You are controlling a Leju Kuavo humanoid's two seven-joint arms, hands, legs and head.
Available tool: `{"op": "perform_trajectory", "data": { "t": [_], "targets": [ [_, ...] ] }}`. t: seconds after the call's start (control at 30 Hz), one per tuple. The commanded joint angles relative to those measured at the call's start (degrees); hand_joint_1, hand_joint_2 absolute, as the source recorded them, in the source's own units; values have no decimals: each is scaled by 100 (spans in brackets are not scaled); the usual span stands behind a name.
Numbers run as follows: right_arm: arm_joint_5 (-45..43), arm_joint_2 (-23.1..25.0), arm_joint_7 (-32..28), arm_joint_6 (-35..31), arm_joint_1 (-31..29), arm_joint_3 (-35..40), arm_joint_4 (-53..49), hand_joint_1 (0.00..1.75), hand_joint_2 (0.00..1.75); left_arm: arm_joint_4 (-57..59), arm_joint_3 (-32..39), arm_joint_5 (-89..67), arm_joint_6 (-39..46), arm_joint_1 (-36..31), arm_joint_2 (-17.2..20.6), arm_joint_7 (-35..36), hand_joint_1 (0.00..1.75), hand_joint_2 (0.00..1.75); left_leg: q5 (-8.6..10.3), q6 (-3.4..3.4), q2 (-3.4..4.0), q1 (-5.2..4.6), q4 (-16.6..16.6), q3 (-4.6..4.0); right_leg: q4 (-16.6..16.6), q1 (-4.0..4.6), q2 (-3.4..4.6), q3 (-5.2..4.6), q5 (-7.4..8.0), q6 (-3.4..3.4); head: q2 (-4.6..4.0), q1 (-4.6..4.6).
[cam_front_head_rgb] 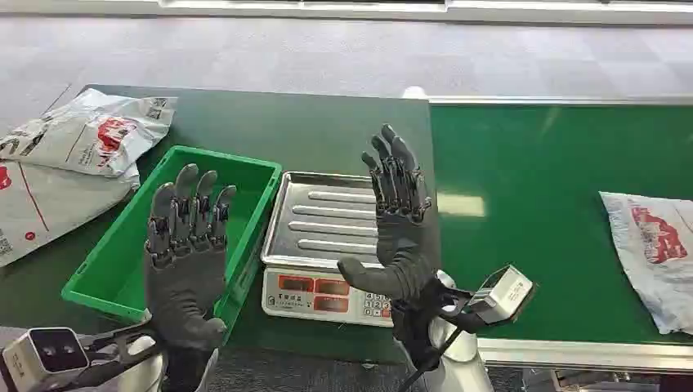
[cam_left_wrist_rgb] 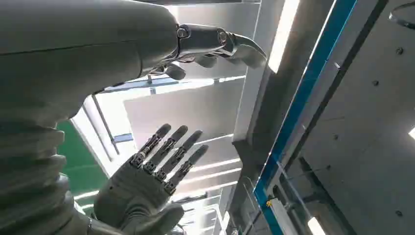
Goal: Moved the parcel from conveyor to table for the left to box.
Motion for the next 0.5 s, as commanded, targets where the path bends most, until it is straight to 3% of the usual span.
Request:
{"op": "perform_trajectory", "data": {
  "t": [0.03, 0.37, 0.5],
  "targets": [
    [4, -72, 11, -38, -119, -121, 193, 0, 175, 292, 147, -3, 23, -179, 71, 13, 0, 175, -1, 5, -3, 1, -16, 25, -17, 2, -4, 27, -1, -1, 0, 0],
    [24, -75, 11, -59, -122, -135, 214, 0, 175, 321, 120, 8, 22, -200, 83, 13, 0, 175, 1, 3, -4, 0, -12, 18, -12, 1, -5, 19, -1, -1, 0, 0],
    [541, -104, 108, -553, -156, -199, 384, 0, 175, 320, 106, -1, 58, -198, 97, 13, 0, 175, 0, 2, -2, -2, -6, 10, -5, -1, -2, 9, -1, 0, 0, 0]
  ]
}}
